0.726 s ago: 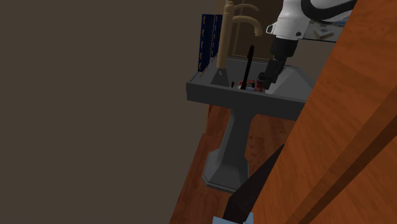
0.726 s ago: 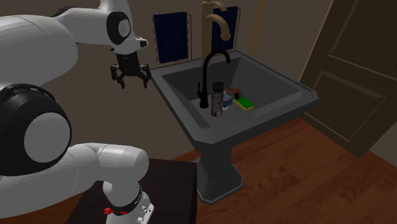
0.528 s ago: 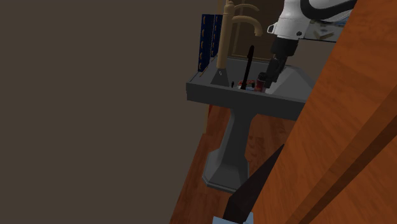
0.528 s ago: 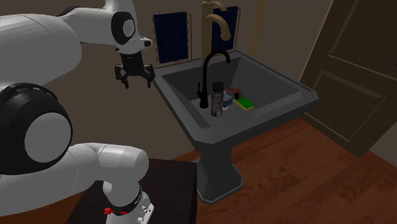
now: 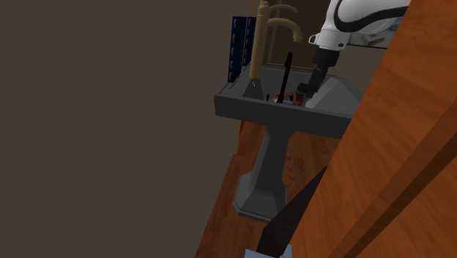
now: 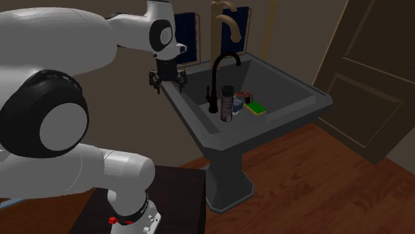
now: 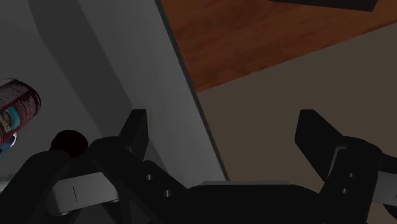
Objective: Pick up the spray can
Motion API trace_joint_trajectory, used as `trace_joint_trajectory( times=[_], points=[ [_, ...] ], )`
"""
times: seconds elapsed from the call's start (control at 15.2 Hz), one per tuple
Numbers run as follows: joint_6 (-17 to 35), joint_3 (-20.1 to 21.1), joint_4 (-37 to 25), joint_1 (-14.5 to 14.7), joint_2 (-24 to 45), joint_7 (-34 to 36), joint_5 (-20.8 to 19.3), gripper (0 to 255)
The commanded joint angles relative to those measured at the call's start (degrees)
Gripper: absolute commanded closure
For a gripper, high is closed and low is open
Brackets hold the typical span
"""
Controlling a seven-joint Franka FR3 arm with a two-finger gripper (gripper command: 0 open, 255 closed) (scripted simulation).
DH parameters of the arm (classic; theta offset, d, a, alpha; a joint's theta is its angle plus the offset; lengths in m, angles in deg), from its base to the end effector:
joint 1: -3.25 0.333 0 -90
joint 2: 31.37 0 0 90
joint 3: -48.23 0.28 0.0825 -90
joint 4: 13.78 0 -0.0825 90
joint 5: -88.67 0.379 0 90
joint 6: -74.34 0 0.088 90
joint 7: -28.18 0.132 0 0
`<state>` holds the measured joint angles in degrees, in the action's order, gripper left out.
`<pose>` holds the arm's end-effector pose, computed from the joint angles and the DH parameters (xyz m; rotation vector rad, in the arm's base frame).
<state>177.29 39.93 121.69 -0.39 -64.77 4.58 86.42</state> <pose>0.3837 -0.0880 0.4803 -3.0837 -0.3646 -0.0349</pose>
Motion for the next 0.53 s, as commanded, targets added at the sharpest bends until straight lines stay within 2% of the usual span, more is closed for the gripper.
trace_joint_trajectory(
  times=[0.0, 0.46],
  points=[
    [1.1, -2.1, -2.0, -0.4, 3.0, -3.0, -0.7, 0],
    [4.9, -9.5, -9.7, -1.7, 14.3, -13.8, -1.0, 0]
  ],
)
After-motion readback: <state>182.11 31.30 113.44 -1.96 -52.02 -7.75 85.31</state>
